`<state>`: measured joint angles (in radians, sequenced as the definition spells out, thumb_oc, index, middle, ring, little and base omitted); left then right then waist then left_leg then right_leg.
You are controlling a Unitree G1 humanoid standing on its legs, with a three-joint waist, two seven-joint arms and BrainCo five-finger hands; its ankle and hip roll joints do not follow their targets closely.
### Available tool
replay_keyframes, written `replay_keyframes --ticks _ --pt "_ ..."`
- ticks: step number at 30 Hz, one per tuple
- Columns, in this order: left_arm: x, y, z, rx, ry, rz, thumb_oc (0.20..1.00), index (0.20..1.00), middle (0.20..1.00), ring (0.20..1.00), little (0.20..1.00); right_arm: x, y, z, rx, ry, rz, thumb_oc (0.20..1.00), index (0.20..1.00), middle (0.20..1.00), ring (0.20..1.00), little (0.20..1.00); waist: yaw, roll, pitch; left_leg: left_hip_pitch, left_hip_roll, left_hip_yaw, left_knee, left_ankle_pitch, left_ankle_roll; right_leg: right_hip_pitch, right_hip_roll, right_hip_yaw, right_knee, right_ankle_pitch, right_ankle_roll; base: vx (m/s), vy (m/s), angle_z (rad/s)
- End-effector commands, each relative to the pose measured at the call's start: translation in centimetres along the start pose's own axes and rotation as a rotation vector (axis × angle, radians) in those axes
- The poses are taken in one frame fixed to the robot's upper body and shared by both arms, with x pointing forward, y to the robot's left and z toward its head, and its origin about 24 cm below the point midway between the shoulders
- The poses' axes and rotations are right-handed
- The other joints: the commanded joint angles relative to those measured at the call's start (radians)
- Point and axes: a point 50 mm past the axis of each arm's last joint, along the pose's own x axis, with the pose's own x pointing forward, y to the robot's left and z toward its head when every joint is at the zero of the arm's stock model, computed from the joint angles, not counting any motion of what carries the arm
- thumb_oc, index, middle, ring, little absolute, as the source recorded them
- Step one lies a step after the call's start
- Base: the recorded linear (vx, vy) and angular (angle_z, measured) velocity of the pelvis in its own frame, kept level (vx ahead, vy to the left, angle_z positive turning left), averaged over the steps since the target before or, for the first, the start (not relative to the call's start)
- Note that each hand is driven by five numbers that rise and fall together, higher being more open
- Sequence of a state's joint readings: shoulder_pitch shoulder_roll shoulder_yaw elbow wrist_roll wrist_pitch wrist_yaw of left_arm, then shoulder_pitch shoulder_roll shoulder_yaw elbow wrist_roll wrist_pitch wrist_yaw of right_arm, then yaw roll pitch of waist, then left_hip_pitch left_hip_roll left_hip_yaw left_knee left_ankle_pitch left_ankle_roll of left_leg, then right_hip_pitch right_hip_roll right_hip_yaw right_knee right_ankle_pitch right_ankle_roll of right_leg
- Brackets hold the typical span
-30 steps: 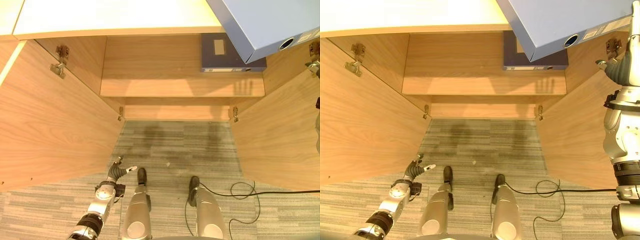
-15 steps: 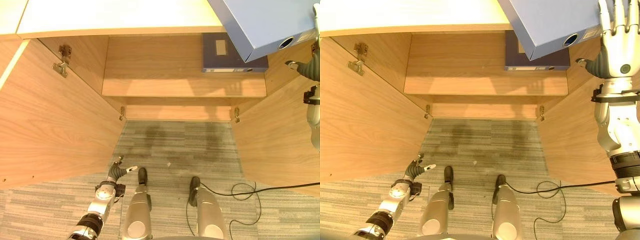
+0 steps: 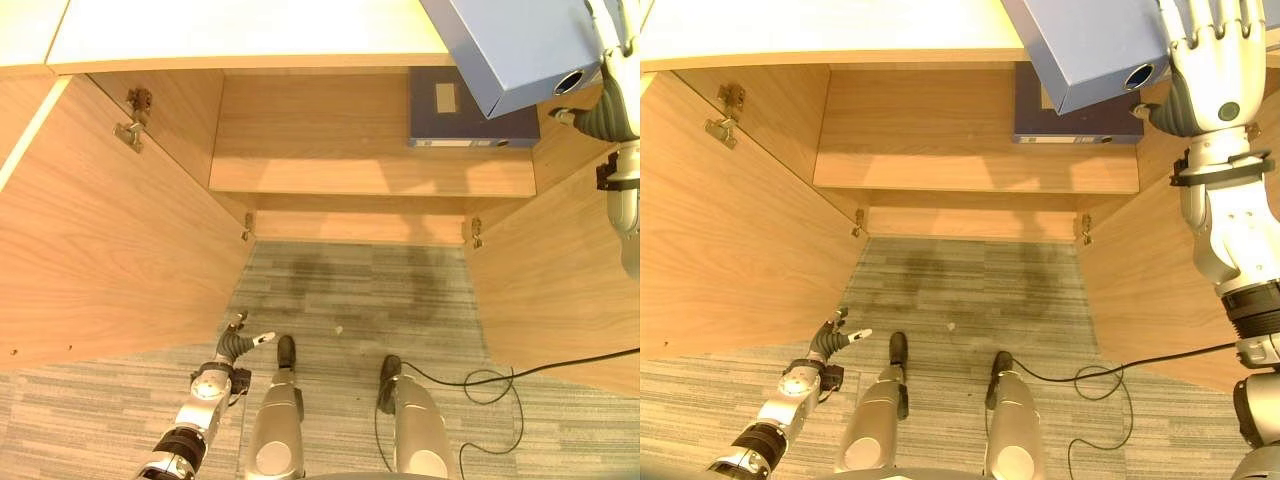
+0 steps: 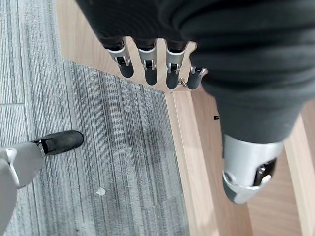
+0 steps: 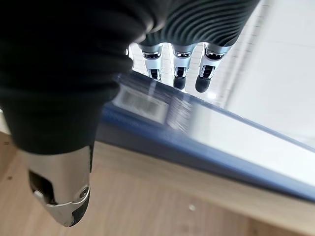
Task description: Put the empty folder in the office cabinet
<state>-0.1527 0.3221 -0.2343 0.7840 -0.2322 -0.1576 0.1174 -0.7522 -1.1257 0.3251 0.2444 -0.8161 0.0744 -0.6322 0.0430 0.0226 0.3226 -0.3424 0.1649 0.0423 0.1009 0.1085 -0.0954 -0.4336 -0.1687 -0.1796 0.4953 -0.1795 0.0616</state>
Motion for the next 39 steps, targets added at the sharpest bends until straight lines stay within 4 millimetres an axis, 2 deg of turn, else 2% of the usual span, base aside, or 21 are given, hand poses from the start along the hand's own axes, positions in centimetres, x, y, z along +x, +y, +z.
replay_keyframes --ticks 1,9,19,26,27,28,29,39 --pt "-0.1 1.1 0.3 -0.004 -0.021 0.015 1.0 1.0 1.0 1.0 1.0 1.8 -1.7 -0.5 -0.067 -0.045 -0.07 1.0 1.0 1.0 1.0 1.0 0.006 -0.027 -0.03 0.063 0.038 0.005 0.132 -0.21 -0.069 0.161 0.034 0.072 -0.113 -0.038 0.066 0.0 0.0 0.0" --pt "0.0 1.0 0.7 -0.008 -0.04 0.009 1.0 1.0 1.0 1.0 1.0 2.3 -1.8 0.2 -0.042 -0.083 -0.06 1.0 1.0 1.0 1.0 1.0 0.011 -0.026 -0.029 0.063 0.036 0.001 0.131 -0.209 -0.07 0.165 0.031 0.069 -0.111 -0.037 0.067 0.0 0.0 0.0" --pt "-0.1 1.3 0.5 0.009 -0.034 0.001 1.0 1.0 1.0 1.0 1.0 3.4 -3.1 0.8 -0.065 -0.163 -0.088 1.0 1.0 1.0 1.0 1.0 0.016 -0.031 -0.029 0.065 0.034 0.001 0.127 -0.207 -0.07 0.167 0.029 0.066 -0.113 -0.034 0.069 0.0 0.0 0.0" --pt "-0.1 1.4 0.7 0.011 -0.04 0.004 1.0 1.0 1.0 1.0 1.0 3.5 -2.9 1.6 -0.073 -0.232 -0.05 1.0 1.0 1.0 1.0 1.0 0.018 -0.036 -0.03 0.063 0.037 -0.001 0.126 -0.204 -0.072 0.17 0.027 0.063 -0.114 -0.036 0.069 0.0 0.0 0.0" --pt "-0.1 1.4 0.7 0.015 -0.041 0.005 1.0 1.0 1.0 1.0 1.0 3.6 -2.9 1.7 -0.076 -0.241 -0.043 0.881 0.881 0.881 0.881 0.881 0.02 -0.036 -0.031 0.063 0.037 -0.002 0.126 -0.204 -0.073 0.17 0.028 0.064 -0.113 -0.036 0.07 0.0 0.0 0.0" --pt "-0.1 1.4 0.7 0.014 -0.041 0.005 1.0 1.0 1.0 1.0 1.0 3.6 -2.9 1.8 -0.076 -0.246 -0.041 0.363 0.363 0.363 0.363 0.363 0.019 -0.036 -0.031 0.063 0.037 -0.001 0.126 -0.203 -0.073 0.17 0.027 0.063 -0.112 -0.036 0.07 0.0 0.0 0.0" --pt "-0.2 1.4 0.6 0.016 -0.039 0.004 1.0 1.0 1.0 1.0 1.0 3.6 -2.9 1.9 -0.077 -0.257 -0.038 0.2 0.2 0.2 0.2 0.2 0.02 -0.036 -0.031 0.064 0.037 -0.001 0.124 -0.203 -0.074 0.17 0.027 0.062 -0.112 -0.036 0.07 0.0 0.0 0.0" --pt "-0.1 1.3 0.7 0.012 -0.043 0.002 1.0 1.0 1.0 1.0 1.0 3.7 -2.6 2.3 -0.068 -0.276 -0.017 0.2 0.2 0.2 0.2 0.2 0.024 -0.037 -0.032 0.068 0.039 -0.005 0.121 -0.2 -0.076 0.17 0.027 0.058 -0.107 -0.038 0.07 0.0 -0.002 0.05"
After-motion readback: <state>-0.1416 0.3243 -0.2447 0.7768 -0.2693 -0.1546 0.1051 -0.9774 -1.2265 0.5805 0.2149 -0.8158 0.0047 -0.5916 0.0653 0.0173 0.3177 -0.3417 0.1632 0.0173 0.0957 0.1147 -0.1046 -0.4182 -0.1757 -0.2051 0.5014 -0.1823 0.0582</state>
